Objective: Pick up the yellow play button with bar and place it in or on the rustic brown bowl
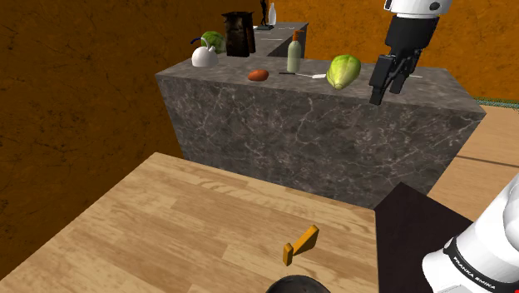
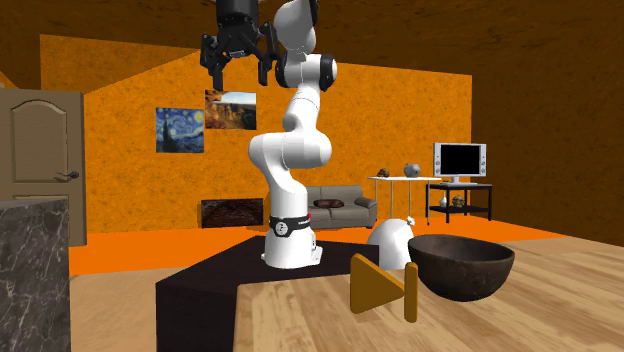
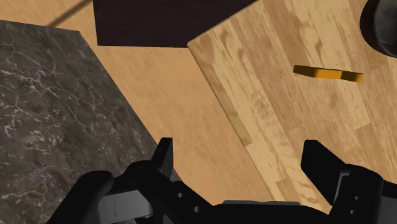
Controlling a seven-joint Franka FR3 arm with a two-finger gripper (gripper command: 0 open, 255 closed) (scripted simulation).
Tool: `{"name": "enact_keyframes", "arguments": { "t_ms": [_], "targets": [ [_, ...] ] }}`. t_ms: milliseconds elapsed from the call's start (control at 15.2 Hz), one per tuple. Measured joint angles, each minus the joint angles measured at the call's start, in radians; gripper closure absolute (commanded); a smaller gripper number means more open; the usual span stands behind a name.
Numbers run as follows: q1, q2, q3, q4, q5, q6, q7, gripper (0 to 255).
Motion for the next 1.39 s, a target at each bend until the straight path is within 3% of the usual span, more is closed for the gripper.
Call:
{"name": "enact_keyframes", "arguments": {
  "t_ms": [264, 726, 1386],
  "targets": [
    [0.007, -0.027, 0.043, -0.065, 0.029, 0.041, 0.062, 0],
    [0.043, -0.063, 0.201, -0.212, 0.139, 0.167, 0.274, 0],
    [0.086, 0.058, 0.468, -0.316, 0.297, 0.423, 0.581, 0]
  ]
}}
